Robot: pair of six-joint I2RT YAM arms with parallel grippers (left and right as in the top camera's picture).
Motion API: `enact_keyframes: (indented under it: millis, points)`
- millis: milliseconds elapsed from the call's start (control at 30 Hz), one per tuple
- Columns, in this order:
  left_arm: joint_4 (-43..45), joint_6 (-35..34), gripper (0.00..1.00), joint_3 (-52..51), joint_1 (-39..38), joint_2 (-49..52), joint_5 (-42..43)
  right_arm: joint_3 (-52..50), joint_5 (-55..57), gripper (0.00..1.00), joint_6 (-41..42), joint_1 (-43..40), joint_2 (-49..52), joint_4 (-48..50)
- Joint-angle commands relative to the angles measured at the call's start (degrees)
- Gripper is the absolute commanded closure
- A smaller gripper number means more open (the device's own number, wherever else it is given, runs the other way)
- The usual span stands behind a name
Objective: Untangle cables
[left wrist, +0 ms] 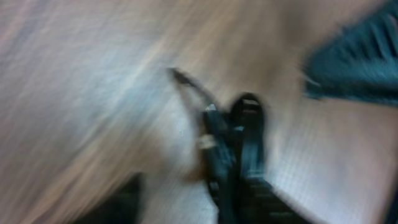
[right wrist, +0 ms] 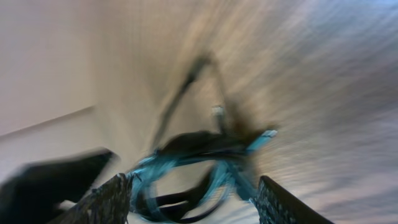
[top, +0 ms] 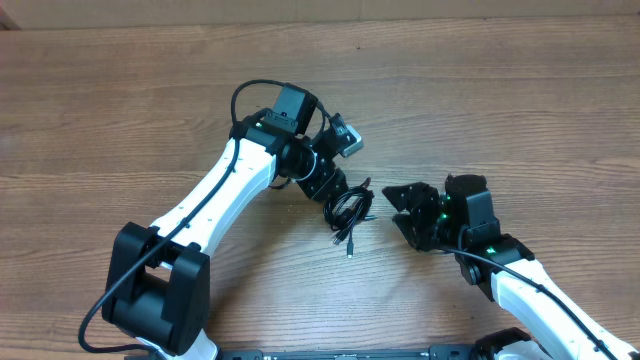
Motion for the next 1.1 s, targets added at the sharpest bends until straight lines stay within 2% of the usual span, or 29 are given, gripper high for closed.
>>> enact_keyframes:
  millis: [0,33,267,367,400,467,533,567,600,667,733,767,800,867,933,967,1000,1067]
  points:
    - [2.97,-15.78,0.11,1.05,0.37,-1.60,-17.27,0.90,5.05,0.38,-1.38,0.33,-0.39,-3.67]
    - [4.11,-18.60,0.06,1.05,0.66,-1.60,-19.96,0.90,6.19,0.38,-1.38,0.33,-0.39,-5.16]
    - [7.58,-19.32,0.06,2.49,1.01,-1.64,-18.01,0.90,7.50,0.38,-2.75,0.33,-0.39,-7.13]
    - [7.13,-16.28,0.04,4.52,0.98,-1.64,-17.94,0.90,7.54,0.34,-5.09,0.33,-0.39,-7.82]
    - [6.88,-13.81,0.01,5.20,0.98,-1.64,-17.84,0.90,7.54,0.34,-5.46,0.33,-0.39,-8.04]
    - [6.86,-11.21,0.07,5.55,0.98,-1.64,-17.90,0.90,8.28,0.33,-5.90,0.28,-0.39,-8.94]
    - [5.84,-12.35,0.23,5.51,0.98,-1.57,-17.51,0.90,9.86,0.33,-5.90,0.28,-0.39,-10.56]
    - [5.79,-15.21,0.33,5.42,0.98,-1.40,-16.87,0.90,10.99,0.33,-5.88,0.28,-0.39,-11.67]
    - [6.01,-20.63,0.38,5.40,0.90,-0.96,-16.65,0.90,11.15,0.33,-5.86,0.28,-0.39,-12.07]
    - [7.08,-28.83,0.30,5.38,0.76,0.44,-16.74,0.90,11.15,0.33,-5.86,0.28,-0.39,-11.74]
    - [8.07,-30.71,0.34,5.38,0.74,1.95,-16.74,0.90,11.87,0.33,-5.88,0.28,-0.39,-11.85]
    - [8.31,-29.44,0.38,5.38,0.76,2.75,-16.98,0.90,11.96,0.33,-5.88,0.28,-0.39,-12.04]
    - [8.31,-24.92,0.43,5.38,0.76,3.82,-16.96,0.90,11.58,0.33,-5.88,0.28,-0.39,-12.26]
    - [7.41,-11.13,0.44,5.38,0.98,4.81,-17.05,0.90,11.65,0.30,-5.92,0.28,-0.39,-12.57]
    - [6.29,6.29,0.28,5.38,1.49,5.14,-19.54,0.87,11.96,0.30,-5.88,0.28,-0.39,-13.38]
    - [6.32,9.18,0.24,5.38,1.60,5.14,-20.28,0.87,11.76,0.30,-5.90,0.28,-0.39,-13.42]
    - [6.51,15.45,0.18,5.38,1.81,5.14,-21.53,0.87,11.63,0.30,-5.90,0.28,-0.39,-13.35]
    - [7.28,20.92,0.17,5.38,2.21,5.25,-21.59,0.85,12.66,0.29,-5.88,0.28,-0.35,-13.38]
